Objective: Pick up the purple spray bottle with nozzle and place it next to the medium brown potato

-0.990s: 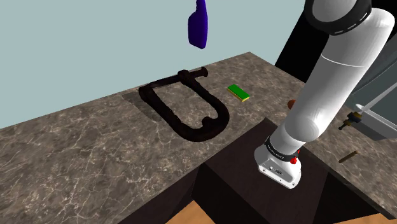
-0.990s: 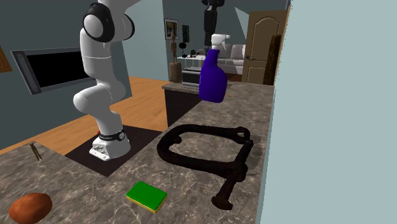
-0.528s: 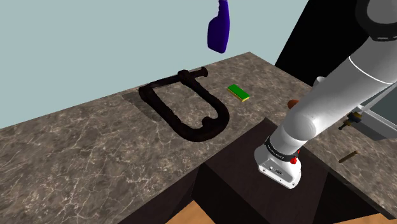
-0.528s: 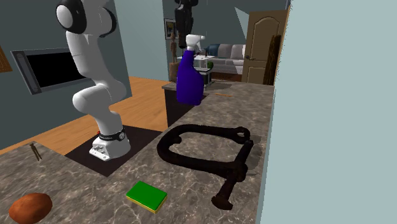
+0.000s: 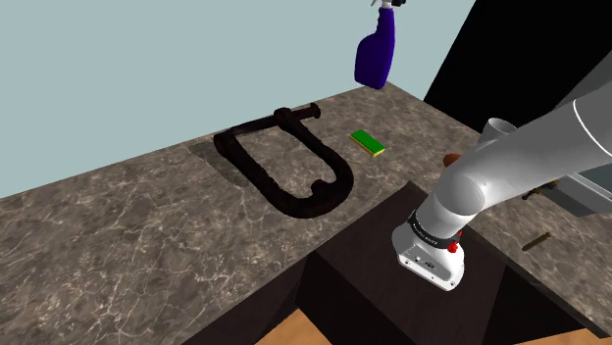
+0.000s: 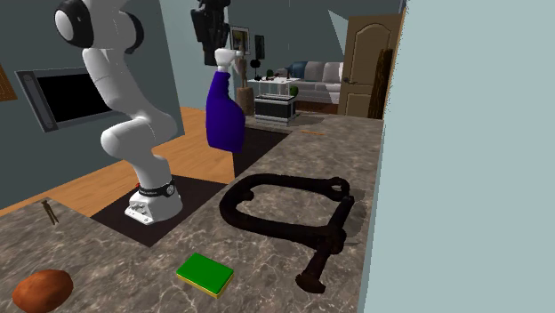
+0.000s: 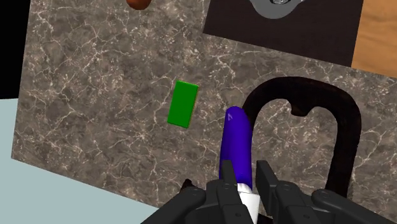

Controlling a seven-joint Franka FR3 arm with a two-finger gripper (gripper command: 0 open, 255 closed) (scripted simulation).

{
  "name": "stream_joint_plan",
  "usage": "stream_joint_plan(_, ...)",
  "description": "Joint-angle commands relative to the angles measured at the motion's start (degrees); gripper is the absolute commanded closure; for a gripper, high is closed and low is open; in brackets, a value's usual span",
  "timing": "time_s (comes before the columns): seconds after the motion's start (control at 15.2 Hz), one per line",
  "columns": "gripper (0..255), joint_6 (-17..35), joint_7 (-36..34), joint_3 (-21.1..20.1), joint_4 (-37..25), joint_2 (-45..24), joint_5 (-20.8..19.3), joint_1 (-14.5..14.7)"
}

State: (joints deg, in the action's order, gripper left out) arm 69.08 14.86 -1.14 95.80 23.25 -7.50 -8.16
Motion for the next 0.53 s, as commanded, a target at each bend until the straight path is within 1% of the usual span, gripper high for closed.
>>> stream_joint_plan(0.0, 255, -0.5, 2.4, 1.6, 2.6, 3.3, -0.8, -0.5)
stream_joint_plan(0.46, 255, -2.1, 9.9, 7.0, 9.6, 13.2, -4.8, -2.0)
